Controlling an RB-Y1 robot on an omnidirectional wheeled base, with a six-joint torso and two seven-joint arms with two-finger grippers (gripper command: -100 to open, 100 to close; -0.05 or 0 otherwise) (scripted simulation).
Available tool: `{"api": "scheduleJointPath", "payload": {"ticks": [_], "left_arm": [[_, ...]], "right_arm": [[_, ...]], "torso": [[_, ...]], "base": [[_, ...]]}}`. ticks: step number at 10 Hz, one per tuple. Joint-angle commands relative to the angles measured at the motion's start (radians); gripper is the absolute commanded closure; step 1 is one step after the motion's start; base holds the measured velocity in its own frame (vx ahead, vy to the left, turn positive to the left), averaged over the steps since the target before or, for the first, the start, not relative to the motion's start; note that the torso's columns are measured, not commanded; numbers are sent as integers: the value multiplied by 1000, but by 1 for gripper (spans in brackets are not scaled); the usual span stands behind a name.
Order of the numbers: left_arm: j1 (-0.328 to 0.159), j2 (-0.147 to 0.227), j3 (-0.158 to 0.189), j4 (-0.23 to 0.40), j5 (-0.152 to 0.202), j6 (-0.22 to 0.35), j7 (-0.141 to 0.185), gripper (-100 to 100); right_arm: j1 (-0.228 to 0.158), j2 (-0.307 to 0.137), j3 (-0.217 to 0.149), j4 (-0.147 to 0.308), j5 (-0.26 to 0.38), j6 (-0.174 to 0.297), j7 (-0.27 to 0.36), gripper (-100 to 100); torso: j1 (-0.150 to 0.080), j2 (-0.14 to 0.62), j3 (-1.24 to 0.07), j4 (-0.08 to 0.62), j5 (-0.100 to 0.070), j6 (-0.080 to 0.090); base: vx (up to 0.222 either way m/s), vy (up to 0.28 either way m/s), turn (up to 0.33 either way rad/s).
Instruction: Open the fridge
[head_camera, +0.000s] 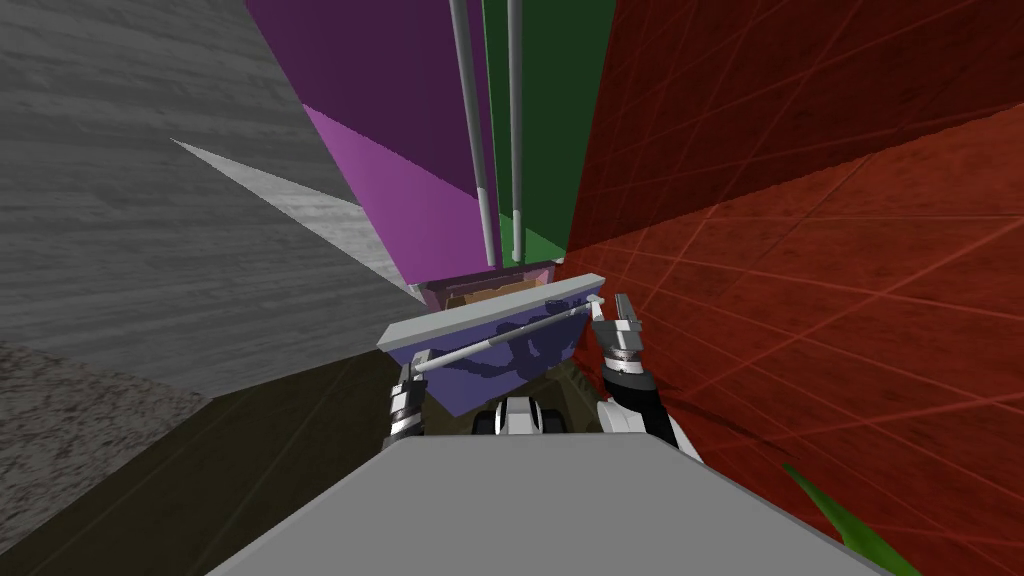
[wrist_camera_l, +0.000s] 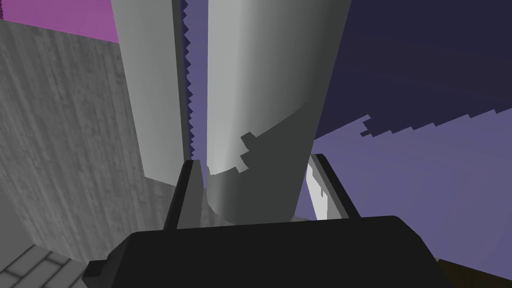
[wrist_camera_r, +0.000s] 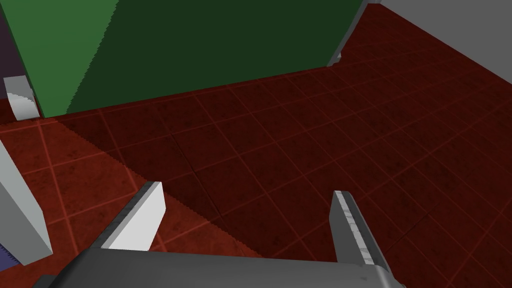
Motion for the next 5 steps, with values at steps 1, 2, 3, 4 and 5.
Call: {"api": "scheduleJointPath", "payload": {"ticks": [1, 2, 3, 4, 5], "left_arm": [[22, 9, 7, -58, 8, 40, 6, -100], [33, 13, 11, -87, 12, 59, 9, -100], [44, 18, 14, -116, 15, 79, 11, -100], [56, 22, 18, -145, 19, 99, 14, -100], [67, 26, 21, -174, 23, 119, 17, -100]], "right_arm": [[0, 0, 0, 0, 0, 0, 0, 0], [0, 0, 0, 0, 0, 0, 0, 0], [1, 0, 0, 0, 0, 0, 0, 0], [1, 0, 0, 0, 0, 0, 0, 0], [1, 0, 0, 0, 0, 0, 0, 0]], "torso": [[3, -5, -3, 0, -1, 0], [4, -8, -6, 1, -4, -1], [3, -6, -6, 2, -4, -1], [1, -2, -3, 2, -4, -1], [-1, 2, -1, 3, -4, -1]], "base": [[1, -22, -6], [36, -9, -9], [40, -10, -3], [24, -16, -2], [11, -26, -9]]}}
